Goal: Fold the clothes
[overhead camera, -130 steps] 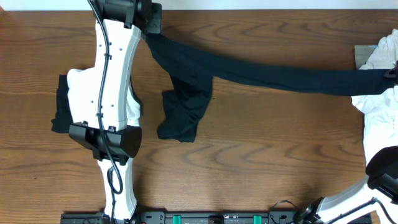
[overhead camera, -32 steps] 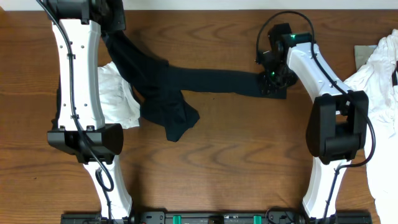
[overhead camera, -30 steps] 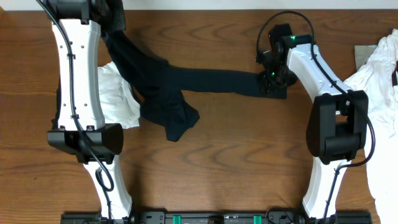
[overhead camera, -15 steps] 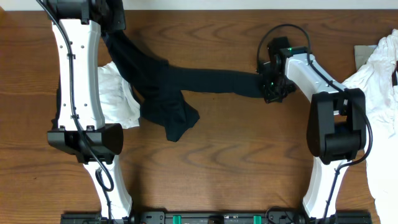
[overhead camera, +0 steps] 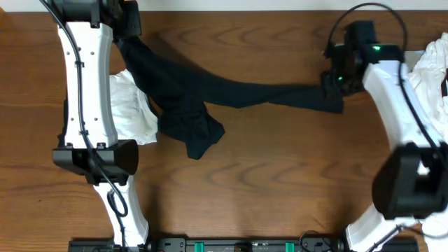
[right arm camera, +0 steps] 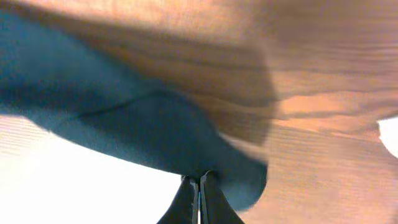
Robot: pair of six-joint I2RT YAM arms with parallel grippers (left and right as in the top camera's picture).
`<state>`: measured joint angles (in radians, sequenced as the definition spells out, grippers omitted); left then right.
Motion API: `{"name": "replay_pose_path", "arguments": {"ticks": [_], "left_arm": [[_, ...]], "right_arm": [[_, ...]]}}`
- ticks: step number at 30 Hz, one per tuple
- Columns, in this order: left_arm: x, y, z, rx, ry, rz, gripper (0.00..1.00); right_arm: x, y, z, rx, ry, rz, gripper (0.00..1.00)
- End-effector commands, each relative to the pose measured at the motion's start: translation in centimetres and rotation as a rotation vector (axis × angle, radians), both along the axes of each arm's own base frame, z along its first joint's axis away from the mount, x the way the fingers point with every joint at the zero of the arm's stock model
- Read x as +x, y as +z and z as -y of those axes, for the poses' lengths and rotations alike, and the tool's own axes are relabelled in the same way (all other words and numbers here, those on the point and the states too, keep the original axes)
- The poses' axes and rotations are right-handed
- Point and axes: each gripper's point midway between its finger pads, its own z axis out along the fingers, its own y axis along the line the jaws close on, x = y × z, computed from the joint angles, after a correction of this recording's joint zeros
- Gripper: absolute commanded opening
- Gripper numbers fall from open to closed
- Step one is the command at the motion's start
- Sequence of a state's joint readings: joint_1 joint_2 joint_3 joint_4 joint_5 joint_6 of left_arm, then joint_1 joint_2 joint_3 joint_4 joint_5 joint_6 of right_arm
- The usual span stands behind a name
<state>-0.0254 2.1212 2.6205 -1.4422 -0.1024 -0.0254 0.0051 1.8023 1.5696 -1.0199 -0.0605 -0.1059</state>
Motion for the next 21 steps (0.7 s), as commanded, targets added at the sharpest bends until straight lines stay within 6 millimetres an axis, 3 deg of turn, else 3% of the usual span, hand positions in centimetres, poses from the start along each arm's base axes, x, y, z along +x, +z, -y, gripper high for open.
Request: {"name": "replay_pose_path", "arguments": {"ticks": [1,4,9,16,19,21], "left_arm": [[-3.7,6.4,1.0,-0.002,-0.036,0.133,0.06],[-6.9,9.5,2.5,-0.014,-0.079,0.188,0.06],[-12.3,13.4,4.7,-0.025,-0.153,0.267,0.06],[-21.1,17.5,4.6,-0.072,-0.166,0.374,0.06],[-23.5,19.2,4.2,-0.097,-0.156,0.451,0.06],[-23.8,20.0,4.1,-0.103,-0.156,0.49,0.06]], "right_arm": [[-0.5,6.3,2.1,0.048,-0.152,0.156,0.01],[-2.0,10.2,4.2,0.074,-0.273,0.249,0.01],[-5.1,14.4,6.6,0.064,-0.388,0.344,0.01],[-9.0,18.9,7.8,0.051,-0.443,0.469,0.01],[-10.1,20.2,8.1,0.063,-0.481,0.515,0.01],[-10.3,20.3,8.2,0.07,-0.497,0.519,0.01]]}}
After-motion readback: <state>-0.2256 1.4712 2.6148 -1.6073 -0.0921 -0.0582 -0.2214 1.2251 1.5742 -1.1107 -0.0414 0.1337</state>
